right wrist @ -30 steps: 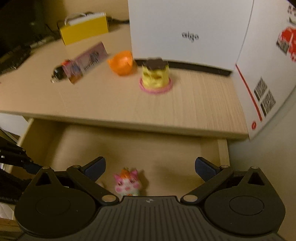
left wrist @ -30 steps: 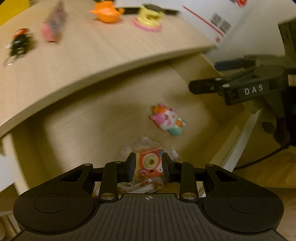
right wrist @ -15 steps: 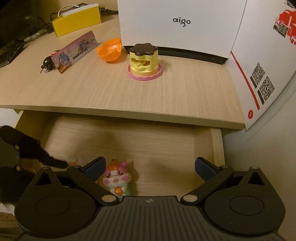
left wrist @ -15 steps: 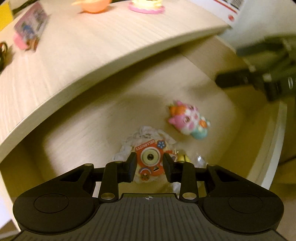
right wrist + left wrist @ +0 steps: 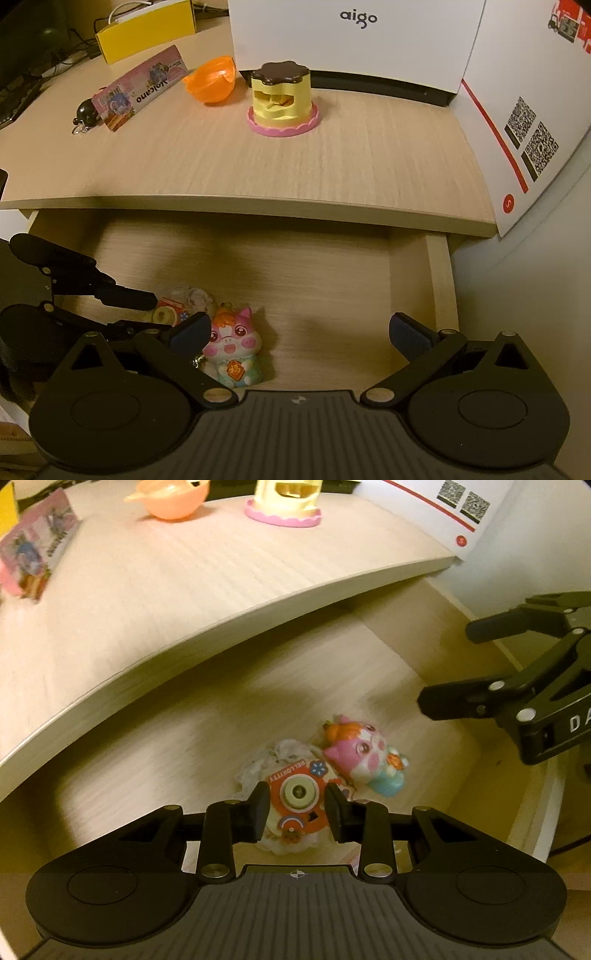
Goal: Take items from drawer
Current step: 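Grasp the red Hello Kitty lens toy in the drawer with the left gripper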
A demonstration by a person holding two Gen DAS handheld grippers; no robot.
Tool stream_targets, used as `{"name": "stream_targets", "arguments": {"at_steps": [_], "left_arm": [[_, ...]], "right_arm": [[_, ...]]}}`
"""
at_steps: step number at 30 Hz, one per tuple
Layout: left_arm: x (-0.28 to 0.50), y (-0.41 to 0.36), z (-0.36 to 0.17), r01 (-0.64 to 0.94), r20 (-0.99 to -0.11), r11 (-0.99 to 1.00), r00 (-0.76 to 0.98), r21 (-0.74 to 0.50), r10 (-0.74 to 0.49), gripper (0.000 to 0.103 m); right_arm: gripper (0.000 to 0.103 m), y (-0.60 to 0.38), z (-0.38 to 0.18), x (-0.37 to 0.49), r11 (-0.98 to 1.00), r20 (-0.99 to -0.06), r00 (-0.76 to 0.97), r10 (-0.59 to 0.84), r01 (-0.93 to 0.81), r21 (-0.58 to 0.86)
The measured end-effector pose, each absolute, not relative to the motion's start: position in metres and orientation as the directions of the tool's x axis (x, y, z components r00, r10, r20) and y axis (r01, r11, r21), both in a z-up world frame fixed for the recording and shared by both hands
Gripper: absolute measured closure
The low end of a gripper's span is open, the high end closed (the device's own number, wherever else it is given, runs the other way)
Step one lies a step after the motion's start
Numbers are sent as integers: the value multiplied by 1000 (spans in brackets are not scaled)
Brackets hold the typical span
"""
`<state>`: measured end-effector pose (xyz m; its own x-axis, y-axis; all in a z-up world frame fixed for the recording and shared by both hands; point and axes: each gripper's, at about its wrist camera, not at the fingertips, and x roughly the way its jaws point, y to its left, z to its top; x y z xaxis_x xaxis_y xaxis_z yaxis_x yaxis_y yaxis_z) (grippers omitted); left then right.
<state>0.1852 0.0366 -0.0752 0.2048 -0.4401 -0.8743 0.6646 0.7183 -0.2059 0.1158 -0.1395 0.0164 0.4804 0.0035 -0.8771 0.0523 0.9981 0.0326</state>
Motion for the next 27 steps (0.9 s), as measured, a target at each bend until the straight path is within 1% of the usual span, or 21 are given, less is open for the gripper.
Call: {"name": "stream_targets", "arguments": {"at_steps": [3,6,11,14,16,18,21,23,24,25,27], "left_arm": [[186,34,-78,690,-863,676,150,-258,-482,67],[186,30,-80,700,-857,656,123,-283,-501,67],[181,13,-78,740,-875,632,127,-230,-467,66],[179,6,-76,743,-886,643,157,-185,-437,59],[181,4,-82,728,-906,669,169,-150,-387,43],[182,7,-86,710,-910,691,187,-136,-371,32],[181,7,-87,705,-908,699,204,-123,-366,34],[181,7,-87,707,-904,696,203,-130,-376,38],[184,-3,-90,705,-901,695,198,-143,-386,43],[185,-4,-90,704,-896,692,192,-158,-401,53],[185,-6,-90,699,-894,694,184,-173,-408,54]], "right_arm": [[0,-140,16,115,998,-878,479,1,56,31],[0,-140,14,115,998,-878,479,-3,53,25],[0,-143,4,115,997,-890,456,0,67,34],[0,-142,0,114,998,-888,459,-19,66,12],[0,-142,-2,110,998,-883,468,-28,60,0],[0,-143,-5,109,998,-885,465,-32,64,-3],[0,-143,-8,108,998,-889,457,-27,68,5],[0,-142,-9,107,998,-890,455,-20,64,10],[0,-141,-10,107,998,-892,452,-17,59,11],[0,-141,-11,107,999,-893,450,-14,53,11],[0,-140,-11,106,999,-892,452,-14,50,9]]}}
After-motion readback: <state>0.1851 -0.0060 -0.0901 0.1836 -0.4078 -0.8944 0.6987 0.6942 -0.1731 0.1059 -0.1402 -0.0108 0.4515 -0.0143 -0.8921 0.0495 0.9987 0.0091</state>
